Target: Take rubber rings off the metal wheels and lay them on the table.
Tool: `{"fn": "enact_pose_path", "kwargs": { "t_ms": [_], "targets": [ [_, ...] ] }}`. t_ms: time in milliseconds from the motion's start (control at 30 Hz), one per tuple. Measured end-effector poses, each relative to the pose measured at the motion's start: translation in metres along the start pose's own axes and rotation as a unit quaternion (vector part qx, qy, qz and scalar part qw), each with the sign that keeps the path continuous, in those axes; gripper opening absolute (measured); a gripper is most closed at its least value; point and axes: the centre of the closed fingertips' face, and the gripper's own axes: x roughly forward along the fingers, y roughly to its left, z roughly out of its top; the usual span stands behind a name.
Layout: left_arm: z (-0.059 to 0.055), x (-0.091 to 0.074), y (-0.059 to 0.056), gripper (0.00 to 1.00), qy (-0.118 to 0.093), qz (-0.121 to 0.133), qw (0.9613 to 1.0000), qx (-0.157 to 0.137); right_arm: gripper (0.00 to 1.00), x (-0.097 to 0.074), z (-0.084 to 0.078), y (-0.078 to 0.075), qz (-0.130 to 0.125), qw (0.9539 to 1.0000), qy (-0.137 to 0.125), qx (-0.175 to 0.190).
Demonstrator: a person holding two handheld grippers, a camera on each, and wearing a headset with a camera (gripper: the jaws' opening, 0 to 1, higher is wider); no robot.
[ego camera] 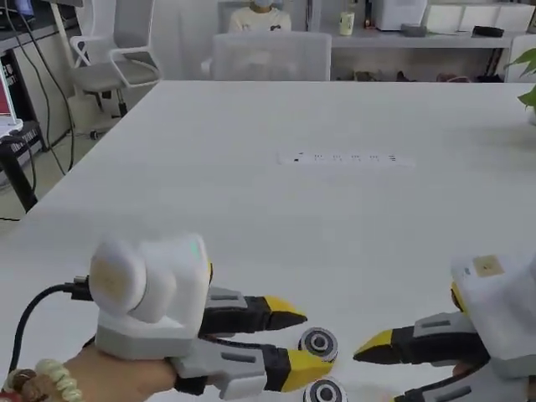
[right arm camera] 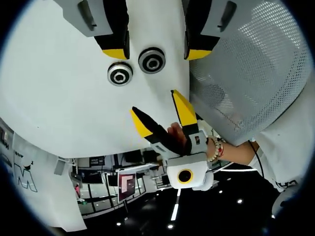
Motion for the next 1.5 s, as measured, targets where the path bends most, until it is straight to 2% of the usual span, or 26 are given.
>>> {"fn": "enact_pose_path", "kwargs": {
  "t_ms": [100,167,200,267,367,433,600,800,867,967,1100,1233,1500],
  "targets": [
    [-0.008,0.005,-0.008,0.31,0.027,-0.013,0.9987,0.041,0.38,0.007,-0.005,0.002,0.003,1.0000,0.003,0.008],
    [-0.014,0.008,-0.015,0.31,0.043,-0.023,0.9976,0.050,0.37,0.010,-0.008,0.002,0.001,0.9999,0.006,0.012],
    [-0.019,0.009,-0.017,0.31,0.058,-0.025,0.9963,0.058,0.35,0.011,-0.010,0.002,-0.002,0.9999,0.012,0.009],
    [-0.024,0.011,-0.018,0.30,0.071,-0.026,0.9945,0.072,0.34,0.012,-0.012,0.000,-0.009,0.9998,0.017,0.003],
    [-0.029,0.013,-0.011,0.30,0.084,-0.008,0.9928,0.084,0.31,0.014,-0.015,0.000,-0.012,0.9996,0.025,-0.002],
    [-0.032,0.015,-0.010,0.28,0.087,-0.008,0.9925,0.085,0.29,0.015,-0.016,0.000,-0.014,0.9995,0.027,-0.009],
    [-0.036,0.020,-0.017,0.18,0.094,-0.017,0.9909,0.095,0.23,0.017,-0.017,-0.004,-0.027,0.9990,0.032,-0.015],
    [-0.040,0.025,-0.017,0.14,0.101,-0.018,0.9894,0.102,0.18,0.017,-0.021,-0.008,-0.036,0.9983,0.040,-0.021],
    [-0.045,0.026,-0.018,0.12,0.109,-0.021,0.9879,0.109,0.17,0.018,-0.020,-0.007,-0.035,0.9984,0.038,-0.020],
    [-0.049,0.028,-0.019,0.11,0.121,-0.021,0.9833,0.135,0.17,0.018,-0.020,-0.007,-0.036,0.9984,0.038,-0.022],
    [-0.048,0.030,-0.017,0.11,0.118,-0.016,0.9849,0.126,0.18,0.018,-0.019,-0.008,-0.037,0.9986,0.035,-0.015],
    [-0.049,0.028,-0.015,0.07,0.119,-0.011,0.9847,0.127,0.18,0.018,-0.018,-0.009,-0.041,0.9985,0.033,-0.015],
    [-0.048,0.029,-0.012,0.07,0.115,-0.004,0.9859,0.121,0.16,0.018,-0.018,-0.012,-0.049,0.9971,0.038,-0.045]
  ]
}}
